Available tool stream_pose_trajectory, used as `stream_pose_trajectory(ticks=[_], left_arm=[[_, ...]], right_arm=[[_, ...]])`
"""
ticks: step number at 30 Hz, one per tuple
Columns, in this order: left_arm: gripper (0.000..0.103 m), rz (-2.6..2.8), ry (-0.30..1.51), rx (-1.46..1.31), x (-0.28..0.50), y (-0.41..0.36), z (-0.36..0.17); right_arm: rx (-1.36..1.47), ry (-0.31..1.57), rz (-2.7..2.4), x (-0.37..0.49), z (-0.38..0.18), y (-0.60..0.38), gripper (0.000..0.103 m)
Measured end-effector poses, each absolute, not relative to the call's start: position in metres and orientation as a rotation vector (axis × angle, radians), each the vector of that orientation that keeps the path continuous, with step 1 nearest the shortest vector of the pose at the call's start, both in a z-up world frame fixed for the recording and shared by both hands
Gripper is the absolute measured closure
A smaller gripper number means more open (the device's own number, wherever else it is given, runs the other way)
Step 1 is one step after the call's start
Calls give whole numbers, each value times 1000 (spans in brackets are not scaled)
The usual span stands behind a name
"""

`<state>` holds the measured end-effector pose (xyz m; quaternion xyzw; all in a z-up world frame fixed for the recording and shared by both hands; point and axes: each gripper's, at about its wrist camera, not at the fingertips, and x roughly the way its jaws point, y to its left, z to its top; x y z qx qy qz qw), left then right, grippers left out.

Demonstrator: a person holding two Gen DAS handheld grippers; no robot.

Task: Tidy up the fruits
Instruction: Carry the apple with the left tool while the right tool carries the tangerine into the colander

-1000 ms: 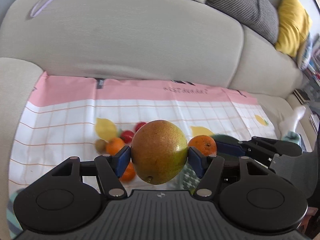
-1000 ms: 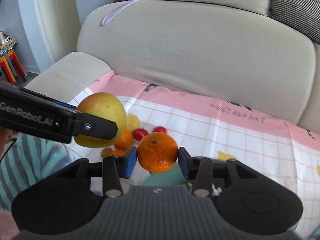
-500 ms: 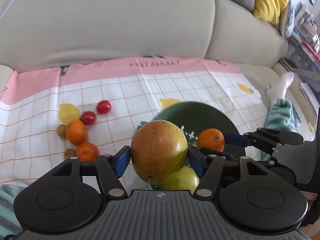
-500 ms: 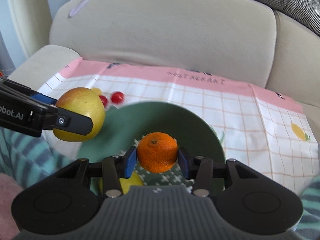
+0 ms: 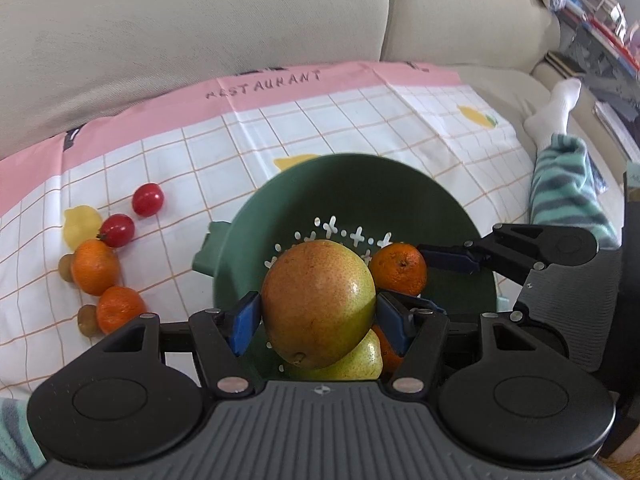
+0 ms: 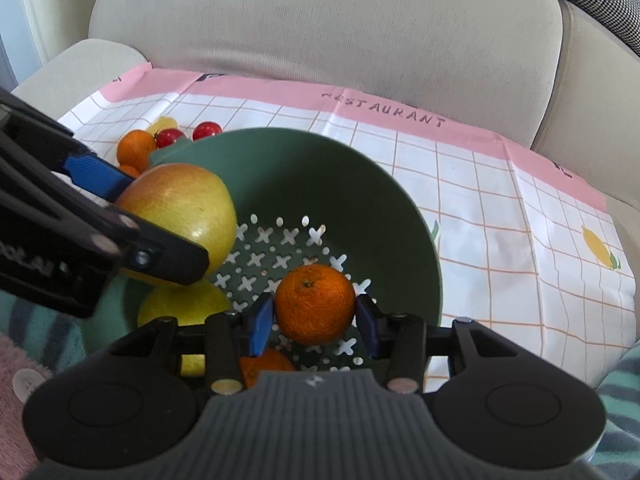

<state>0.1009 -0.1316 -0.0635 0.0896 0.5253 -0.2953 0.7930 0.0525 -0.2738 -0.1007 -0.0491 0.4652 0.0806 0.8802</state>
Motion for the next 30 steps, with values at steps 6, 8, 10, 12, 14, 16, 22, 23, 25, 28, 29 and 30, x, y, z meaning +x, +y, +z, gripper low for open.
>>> stream_pose_trajectory(ticks=[6,8,10,12,14,16,22,23,25,28,29,30], left_arm=[[31,-628,1136,217,107,-140,-67],[31,-622,1128,248,107,-145,-69],[31,-622,1122,267,108,-147,-71],[31,-623,1125,266,110,-149,-72],[31,-620,1130,266,113,-151,-74],[31,-618,1133,276,115,-154,-76],[31,-616,1140,308,117,-162,-83],[31,-614,1143,310,118,-162,-84],[31,-610,1149,313,119,-164,-86],[31,-604,1156,320,119,-165,-89],[31,-601,1156,326,119,-165,-90],[31,-598,1158,334,119,-166,-91]], right_arm=[[-150,973,184,55,-106,-268,60],[-174,974,187,56,-108,-264,60],[-209,971,182,56,-109,-260,60],[-229,970,180,57,-110,-258,60],[-241,971,179,57,-111,-258,60],[-263,969,179,58,-112,-256,60],[-329,972,189,59,-116,-251,60],[-342,973,191,59,-116,-250,60],[-367,974,194,59,-118,-247,60],[-396,975,197,59,-120,-244,60],[-400,973,199,59,-120,-244,60],[-398,975,200,59,-120,-244,60]])
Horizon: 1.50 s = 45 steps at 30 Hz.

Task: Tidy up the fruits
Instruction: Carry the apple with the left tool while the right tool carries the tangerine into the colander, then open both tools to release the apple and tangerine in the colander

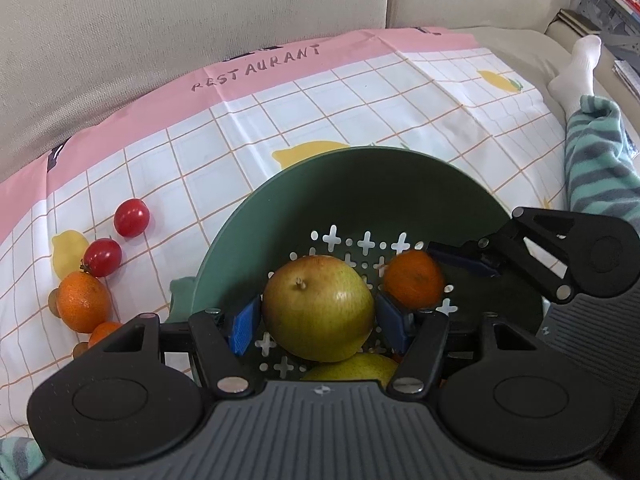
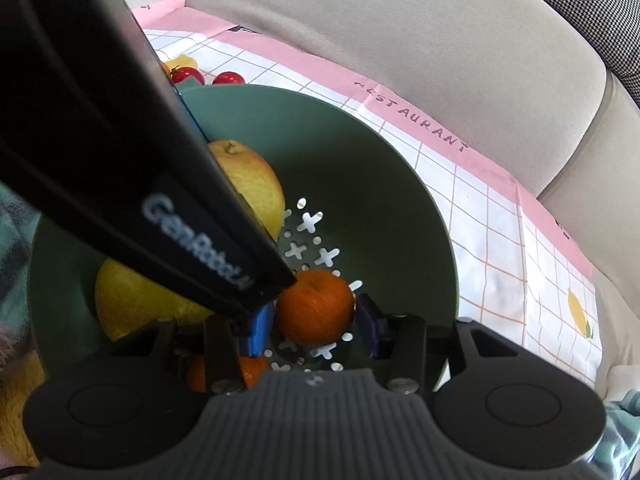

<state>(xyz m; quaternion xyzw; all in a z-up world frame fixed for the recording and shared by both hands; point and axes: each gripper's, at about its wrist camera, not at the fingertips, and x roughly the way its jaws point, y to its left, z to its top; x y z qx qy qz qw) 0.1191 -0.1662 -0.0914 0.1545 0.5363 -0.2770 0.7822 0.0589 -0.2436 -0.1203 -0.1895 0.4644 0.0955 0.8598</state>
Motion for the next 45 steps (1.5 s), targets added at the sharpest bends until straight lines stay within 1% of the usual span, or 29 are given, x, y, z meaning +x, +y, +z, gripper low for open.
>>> stream_pose_trajectory(ticks=[8,12,14,16,19,23,27,32,34,42,45], left_arm=[[31,-598,1157,367,119,-168,-95],[27,-595,1153,370,118,-168,-95],[27,-594,1152,376,117,-167,-95],[27,-589,1143,380,116,-166,-93],[27,-583,1131,382,113,-164,-89],[27,-594,1112,368,108,-159,-80],[27,-599,1071,352,101,-153,-68],[27,-594,1024,320,95,-143,-53],[27,-593,1001,310,91,-138,-46],[27,-560,949,284,85,-120,-31],[27,-548,942,285,84,-113,-29]], right_arm=[[-434,975,210,57,-119,-241,58],[-434,978,205,47,-118,-232,57],[-439,979,205,45,-117,-231,55],[-439,977,204,44,-116,-231,46],[-438,971,193,43,-114,-230,41],[-437,957,179,53,-115,-233,40],[-453,931,163,50,-109,-230,35],[-448,908,148,48,-103,-228,33],[-452,899,136,48,-100,-226,29],[-405,866,91,41,-99,-234,28],[-405,851,79,40,-94,-230,25]])
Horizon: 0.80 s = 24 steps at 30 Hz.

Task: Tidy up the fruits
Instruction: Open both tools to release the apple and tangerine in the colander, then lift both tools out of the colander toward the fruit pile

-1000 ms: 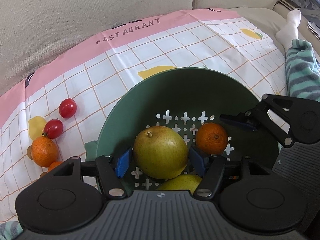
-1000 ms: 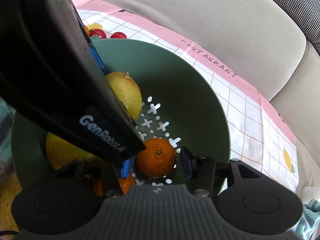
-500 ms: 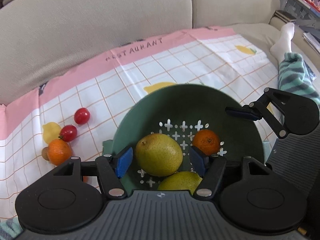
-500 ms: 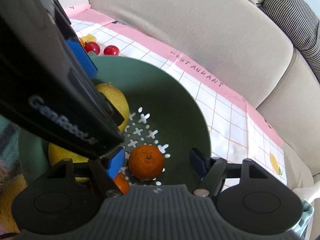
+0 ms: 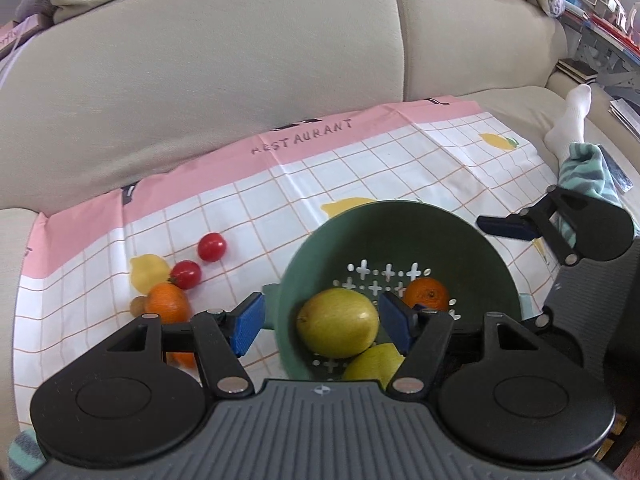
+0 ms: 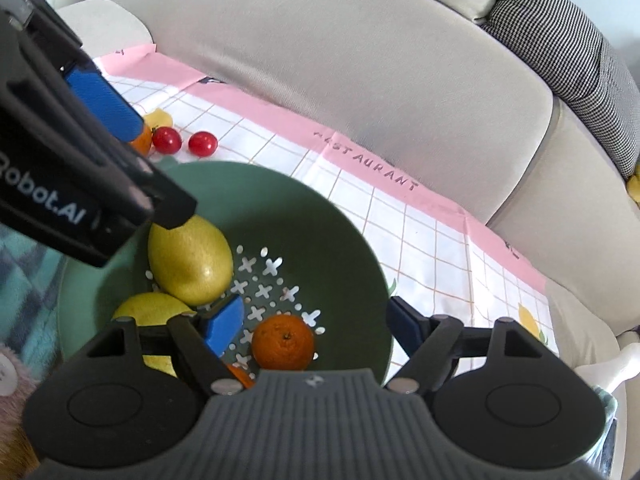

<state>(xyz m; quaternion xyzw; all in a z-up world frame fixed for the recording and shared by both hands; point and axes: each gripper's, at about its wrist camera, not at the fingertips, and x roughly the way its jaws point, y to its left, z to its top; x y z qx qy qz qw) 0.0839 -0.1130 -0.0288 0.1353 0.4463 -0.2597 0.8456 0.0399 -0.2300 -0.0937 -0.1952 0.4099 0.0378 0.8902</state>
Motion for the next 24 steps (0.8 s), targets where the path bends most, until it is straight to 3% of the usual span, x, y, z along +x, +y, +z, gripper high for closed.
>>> stream_pose_trajectory(ticks=[24], left_arm=[[27,-413,890,127,112,-25,-6]], right_arm=[[-174,767,257,65,-39,-181,19]])
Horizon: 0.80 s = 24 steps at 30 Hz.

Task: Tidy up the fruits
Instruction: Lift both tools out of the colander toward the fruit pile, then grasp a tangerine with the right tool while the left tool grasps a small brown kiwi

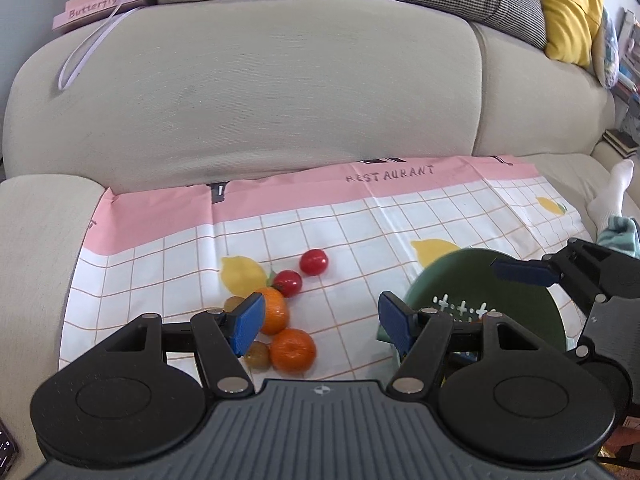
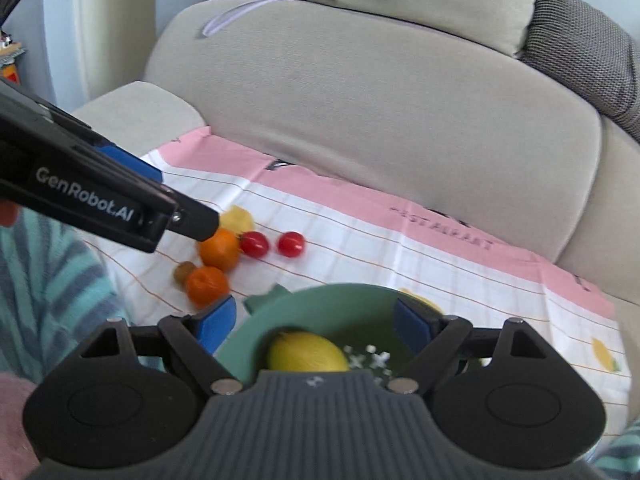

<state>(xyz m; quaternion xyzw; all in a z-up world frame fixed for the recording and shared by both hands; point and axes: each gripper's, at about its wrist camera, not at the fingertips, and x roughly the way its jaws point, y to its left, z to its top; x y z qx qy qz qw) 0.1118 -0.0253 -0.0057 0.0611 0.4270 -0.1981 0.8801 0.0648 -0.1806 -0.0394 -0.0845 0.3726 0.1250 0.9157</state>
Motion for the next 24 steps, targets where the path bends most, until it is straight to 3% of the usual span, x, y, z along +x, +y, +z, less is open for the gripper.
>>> stream_pose_trajectory(ticks=[5,11,13,17,22,24], left_arm=[[27,-415,891,129,121,-16,-5],[29,-406,900,148,136,2,-6],[32,-403,907,156,140,9,-8],[40,-409,941,150,148,23,-17],[55,-442,1008,136,153,30,-35],[58,-452,1034,137,155,30,-42]], right_arm=[[-156,778,288,75,-39,-168,17],[-125,764,326,92,-39,-157,27],[-106,769,345,100,-41,-153,33],[-116,798,371,114,-48,-141,33],[-147,844,411,130,-59,-128,49],[-149,868,422,136,-63,-125,51]])
